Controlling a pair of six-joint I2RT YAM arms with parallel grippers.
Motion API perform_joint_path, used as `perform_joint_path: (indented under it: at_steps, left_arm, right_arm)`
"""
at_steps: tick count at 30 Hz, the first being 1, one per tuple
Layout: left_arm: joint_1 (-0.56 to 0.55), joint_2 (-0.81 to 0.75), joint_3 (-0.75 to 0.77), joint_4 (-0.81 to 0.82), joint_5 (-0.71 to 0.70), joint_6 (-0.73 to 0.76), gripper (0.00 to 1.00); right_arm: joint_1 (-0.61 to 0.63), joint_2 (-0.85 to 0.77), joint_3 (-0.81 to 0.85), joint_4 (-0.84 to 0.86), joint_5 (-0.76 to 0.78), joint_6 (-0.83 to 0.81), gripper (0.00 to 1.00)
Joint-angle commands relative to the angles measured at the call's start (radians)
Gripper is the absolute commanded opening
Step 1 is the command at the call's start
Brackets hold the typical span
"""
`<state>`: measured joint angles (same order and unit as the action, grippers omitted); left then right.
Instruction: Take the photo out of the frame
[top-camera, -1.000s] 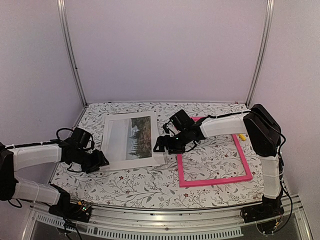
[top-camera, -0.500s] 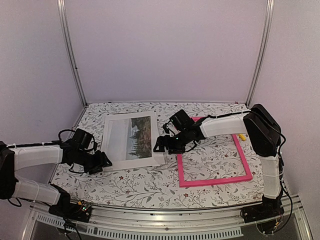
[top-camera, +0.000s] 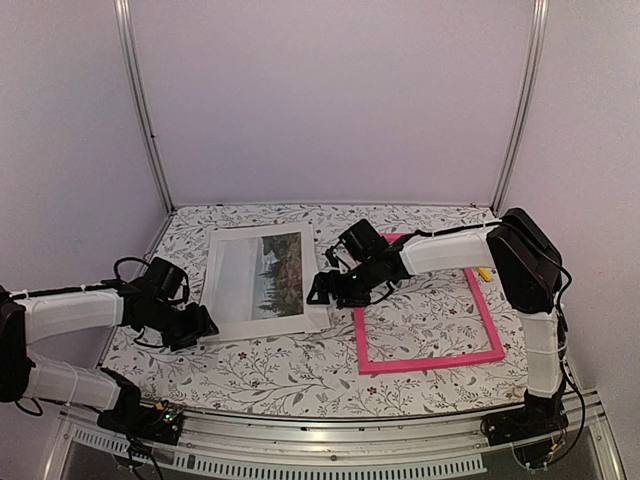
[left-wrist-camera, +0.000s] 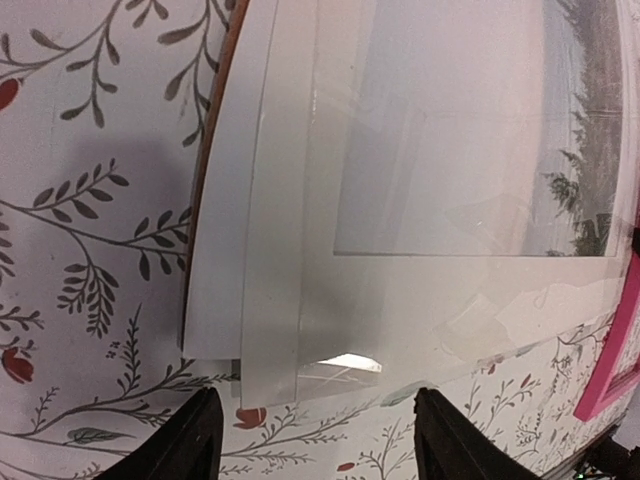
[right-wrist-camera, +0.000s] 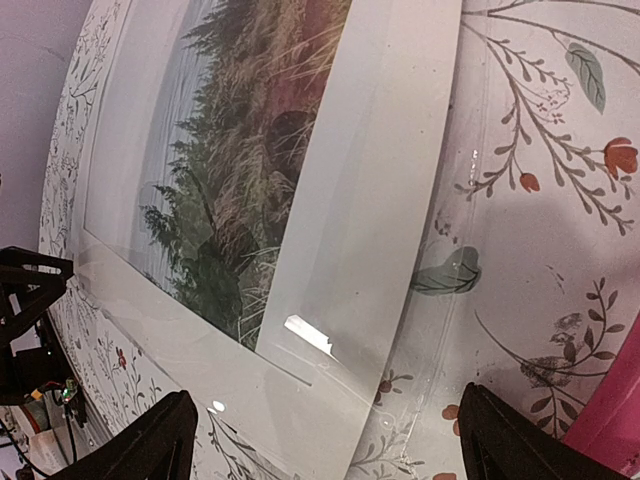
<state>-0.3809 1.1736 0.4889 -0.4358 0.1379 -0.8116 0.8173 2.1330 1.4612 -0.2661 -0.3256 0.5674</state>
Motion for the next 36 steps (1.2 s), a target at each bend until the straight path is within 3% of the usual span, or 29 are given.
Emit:
perform_joint_path:
  at_steps: [1,20,36]
  left_arm:
    - [-0.007,0.024,0.003,0.017,0.01,0.01,0.67]
    - [-0.133,0.129,0.079,0.091,0.084,-0.003,0.64]
    - [-0.139,0.096,0.09,0.009,0.053,0.018,0.55]
  right_arm:
    - [0.002,0.016,0.013,-0.038,0.021,-0.004,0.94]
    - [0.002,0.016,0.012,-0.047,0.041,-0.011,0.94]
    - [-0.028,-0.012,-0.045,-0.008,-0.027,0.015,0.93]
